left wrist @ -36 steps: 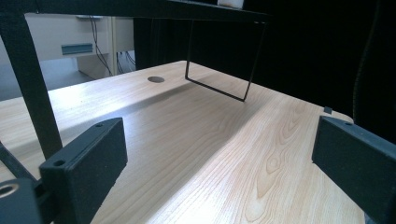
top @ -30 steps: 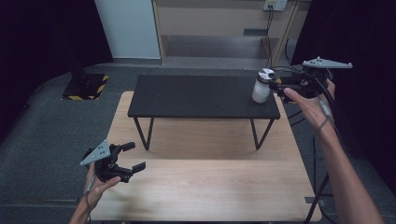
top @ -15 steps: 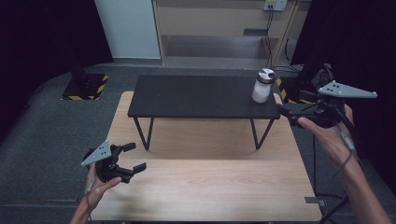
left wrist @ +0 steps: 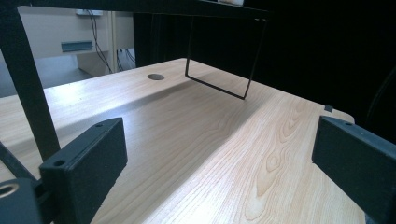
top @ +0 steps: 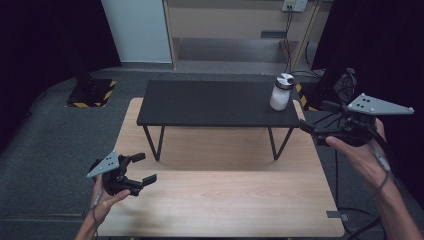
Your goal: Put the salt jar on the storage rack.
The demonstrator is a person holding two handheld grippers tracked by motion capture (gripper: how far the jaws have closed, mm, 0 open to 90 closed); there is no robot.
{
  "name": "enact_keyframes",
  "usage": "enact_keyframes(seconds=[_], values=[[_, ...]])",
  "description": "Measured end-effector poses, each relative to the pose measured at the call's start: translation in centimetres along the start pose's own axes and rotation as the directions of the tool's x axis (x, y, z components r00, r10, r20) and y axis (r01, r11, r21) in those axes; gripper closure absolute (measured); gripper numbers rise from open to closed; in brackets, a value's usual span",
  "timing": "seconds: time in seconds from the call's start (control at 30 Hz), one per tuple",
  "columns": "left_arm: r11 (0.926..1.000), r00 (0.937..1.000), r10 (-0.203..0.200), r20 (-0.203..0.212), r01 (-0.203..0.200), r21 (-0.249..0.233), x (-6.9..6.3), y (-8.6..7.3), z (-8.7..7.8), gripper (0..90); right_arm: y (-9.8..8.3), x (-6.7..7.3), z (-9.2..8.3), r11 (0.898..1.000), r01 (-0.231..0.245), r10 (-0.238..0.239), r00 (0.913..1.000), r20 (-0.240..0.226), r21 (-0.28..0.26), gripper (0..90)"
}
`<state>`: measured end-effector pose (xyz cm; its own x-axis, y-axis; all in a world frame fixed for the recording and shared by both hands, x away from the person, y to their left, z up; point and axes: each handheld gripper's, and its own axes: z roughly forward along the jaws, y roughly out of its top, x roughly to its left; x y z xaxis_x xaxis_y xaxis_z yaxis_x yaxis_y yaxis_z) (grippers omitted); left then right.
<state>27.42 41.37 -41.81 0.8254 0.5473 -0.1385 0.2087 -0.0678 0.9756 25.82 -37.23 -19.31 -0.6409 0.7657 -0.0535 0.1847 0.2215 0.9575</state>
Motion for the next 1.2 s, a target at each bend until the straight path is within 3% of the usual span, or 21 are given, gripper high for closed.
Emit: enact_keyframes(seconds=[1.2], values=[[1.0000,1.0000,-0.004,0.004,0.004,-0.003,0.00,-0.01,-0.01,2.2,-0.79,-0.24,0.72,1.000,-0.012,0.012,0.9997,-0.023,-0.011,6.7]])
